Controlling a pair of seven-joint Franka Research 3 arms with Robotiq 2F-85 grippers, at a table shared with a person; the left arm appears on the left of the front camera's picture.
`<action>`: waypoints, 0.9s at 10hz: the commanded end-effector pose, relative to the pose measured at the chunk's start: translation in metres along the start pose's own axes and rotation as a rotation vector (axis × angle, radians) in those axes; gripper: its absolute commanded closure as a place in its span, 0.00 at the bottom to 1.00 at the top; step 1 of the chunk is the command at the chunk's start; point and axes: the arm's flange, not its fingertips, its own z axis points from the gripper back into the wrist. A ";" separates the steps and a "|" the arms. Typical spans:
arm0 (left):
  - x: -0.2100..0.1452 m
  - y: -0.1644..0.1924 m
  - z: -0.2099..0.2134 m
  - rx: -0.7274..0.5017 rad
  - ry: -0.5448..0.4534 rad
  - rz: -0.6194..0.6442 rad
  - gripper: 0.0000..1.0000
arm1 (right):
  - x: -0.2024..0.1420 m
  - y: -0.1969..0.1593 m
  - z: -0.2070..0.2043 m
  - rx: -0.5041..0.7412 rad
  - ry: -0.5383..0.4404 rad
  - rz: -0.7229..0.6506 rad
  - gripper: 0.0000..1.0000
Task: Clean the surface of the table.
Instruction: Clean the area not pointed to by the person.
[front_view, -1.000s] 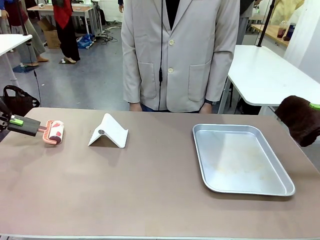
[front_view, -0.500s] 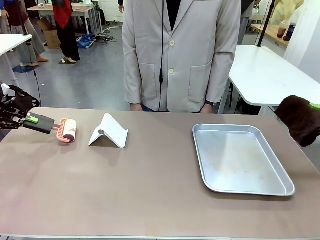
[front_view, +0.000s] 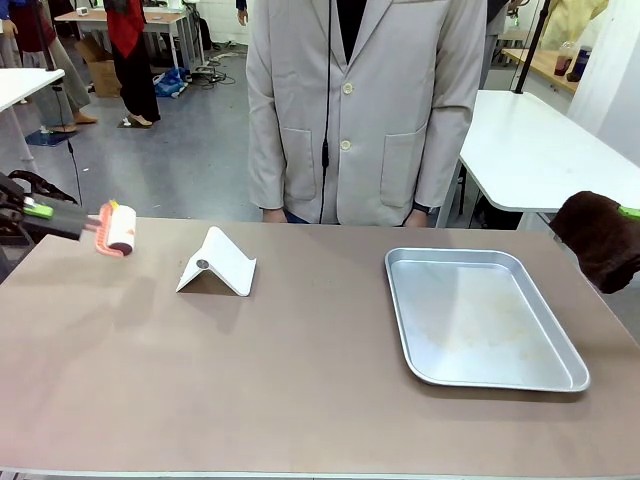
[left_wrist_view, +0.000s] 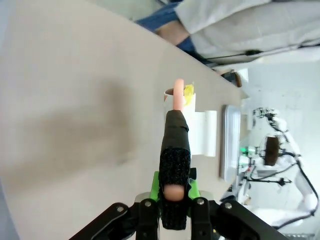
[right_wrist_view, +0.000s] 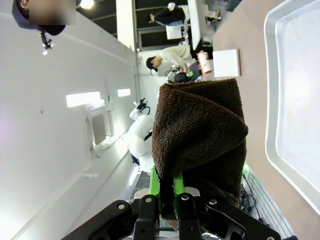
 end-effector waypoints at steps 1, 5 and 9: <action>-0.041 -0.021 0.031 -0.094 -0.033 -0.088 0.77 | -0.001 0.007 0.000 0.015 0.005 -0.016 0.88; -0.105 -0.003 0.097 -0.199 0.112 0.004 0.77 | -0.001 0.007 0.000 0.015 0.005 -0.016 0.88; -0.115 0.000 0.100 -0.197 0.110 0.029 0.77 | -0.001 0.007 0.000 0.015 0.005 -0.016 0.88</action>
